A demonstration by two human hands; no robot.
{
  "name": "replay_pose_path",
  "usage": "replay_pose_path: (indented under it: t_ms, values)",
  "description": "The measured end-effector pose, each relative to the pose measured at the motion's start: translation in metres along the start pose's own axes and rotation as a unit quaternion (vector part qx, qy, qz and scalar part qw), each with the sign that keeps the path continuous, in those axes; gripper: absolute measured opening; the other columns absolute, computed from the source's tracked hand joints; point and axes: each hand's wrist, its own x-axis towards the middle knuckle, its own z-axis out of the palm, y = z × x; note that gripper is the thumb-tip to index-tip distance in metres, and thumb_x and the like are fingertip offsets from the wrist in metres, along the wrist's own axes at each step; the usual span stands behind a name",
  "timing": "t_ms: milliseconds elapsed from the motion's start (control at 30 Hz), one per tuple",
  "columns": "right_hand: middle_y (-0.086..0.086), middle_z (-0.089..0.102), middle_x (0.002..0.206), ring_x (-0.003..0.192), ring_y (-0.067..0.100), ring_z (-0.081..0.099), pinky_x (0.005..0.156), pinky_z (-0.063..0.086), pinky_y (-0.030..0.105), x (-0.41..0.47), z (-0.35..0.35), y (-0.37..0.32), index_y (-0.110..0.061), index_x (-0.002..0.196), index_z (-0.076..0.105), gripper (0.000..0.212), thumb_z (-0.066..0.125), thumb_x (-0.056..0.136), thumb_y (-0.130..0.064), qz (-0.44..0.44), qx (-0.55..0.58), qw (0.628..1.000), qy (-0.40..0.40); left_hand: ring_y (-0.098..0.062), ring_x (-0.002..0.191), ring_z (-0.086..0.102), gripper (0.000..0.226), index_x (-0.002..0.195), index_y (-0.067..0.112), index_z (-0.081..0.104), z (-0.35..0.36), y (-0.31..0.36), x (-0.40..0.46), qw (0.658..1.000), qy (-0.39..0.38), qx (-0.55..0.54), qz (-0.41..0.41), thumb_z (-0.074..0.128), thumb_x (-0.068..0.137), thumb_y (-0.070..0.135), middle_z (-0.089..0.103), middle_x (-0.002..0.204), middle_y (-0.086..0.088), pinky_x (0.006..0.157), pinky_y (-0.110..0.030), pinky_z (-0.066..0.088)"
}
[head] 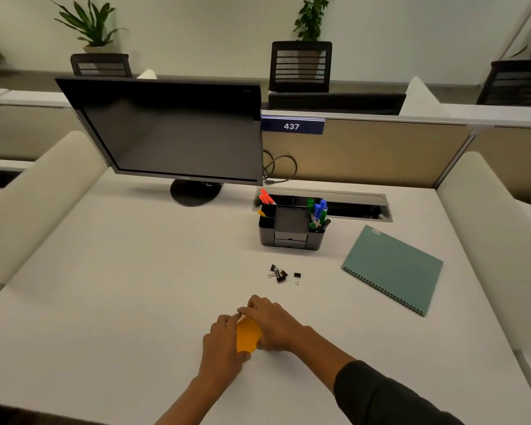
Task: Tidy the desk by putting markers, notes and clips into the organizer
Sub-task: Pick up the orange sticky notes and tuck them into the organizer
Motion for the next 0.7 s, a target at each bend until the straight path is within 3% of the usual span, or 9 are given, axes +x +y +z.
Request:
replay_pose_path:
  t_ms: [133, 300, 400, 533, 600, 700]
  values:
    - [-0.001, 0.037, 0.137, 0.115, 0.028, 0.055, 0.086, 0.053, 0.035, -0.004, 0.001, 0.003, -0.029, 0.155, 0.03, 0.096, 0.084, 0.077, -0.011, 0.023, 0.076, 0.997, 0.006, -0.017, 0.107, 0.061, 0.093, 0.146, 0.026, 0.042, -0.003, 0.003, 0.005, 1.0, -0.005, -0.008, 0.012, 0.087, 0.067, 0.045, 0.049, 0.131, 0.003, 0.084, -0.029, 0.046]
    - [0.001, 0.043, 0.135, 0.117, 0.025, 0.053, 0.09, 0.053, 0.037, -0.004, -0.003, 0.01, -0.029, 0.155, 0.03, 0.091, 0.074, 0.081, 0.0, 0.057, 0.136, 0.989, 0.012, -0.018, 0.096, 0.067, 0.087, 0.139, 0.028, 0.051, -0.008, 0.009, 0.011, 1.0, -0.014, -0.014, 0.02, 0.089, 0.063, 0.043, 0.048, 0.129, 0.003, 0.082, -0.03, 0.048]
    - [0.001, 0.046, 0.131, 0.115, 0.022, 0.053, 0.09, 0.051, 0.033, -0.002, -0.007, 0.014, -0.028, 0.154, 0.035, 0.087, 0.072, 0.08, 0.003, 0.073, 0.175, 0.981, 0.042, -0.017, 0.093, 0.064, 0.074, 0.125, 0.026, 0.061, -0.011, 0.011, 0.017, 0.999, -0.005, -0.022, 0.028, 0.089, 0.059, 0.045, 0.054, 0.12, 0.003, 0.075, -0.029, 0.051]
    - [0.0, 0.047, 0.135, 0.107, 0.013, 0.051, 0.088, 0.05, 0.025, 0.0, -0.014, 0.018, -0.028, 0.152, 0.039, 0.086, 0.075, 0.081, 0.002, 0.073, 0.203, 0.974, 0.072, -0.016, 0.081, 0.061, 0.046, 0.108, 0.021, 0.063, -0.02, 0.016, 0.027, 0.996, 0.035, -0.078, 0.041, 0.084, 0.072, 0.042, 0.055, 0.108, 0.004, 0.069, -0.029, 0.053]
    - [-0.002, 0.048, 0.13, 0.094, 0.013, 0.054, 0.078, 0.049, 0.02, 0.001, -0.02, 0.023, -0.028, 0.151, 0.042, 0.082, 0.073, 0.082, 0.004, 0.063, 0.212, 0.972, 0.086, -0.015, 0.078, 0.062, 0.039, 0.109, 0.023, 0.058, -0.026, 0.023, 0.034, 0.991, 0.049, -0.112, 0.048, 0.081, 0.08, 0.035, 0.059, 0.105, 0.007, 0.07, -0.027, 0.053]
    - [-0.004, 0.05, 0.125, 0.091, 0.016, 0.058, 0.078, 0.055, 0.026, 0.003, -0.033, 0.026, -0.027, 0.147, 0.048, 0.075, 0.074, 0.083, 0.002, 0.049, 0.226, 0.965, 0.123, -0.015, 0.083, 0.067, 0.05, 0.128, 0.028, 0.049, -0.037, 0.035, 0.047, 0.987, 0.049, -0.151, 0.04, 0.077, 0.087, 0.03, 0.064, 0.101, 0.014, 0.075, -0.022, 0.054]
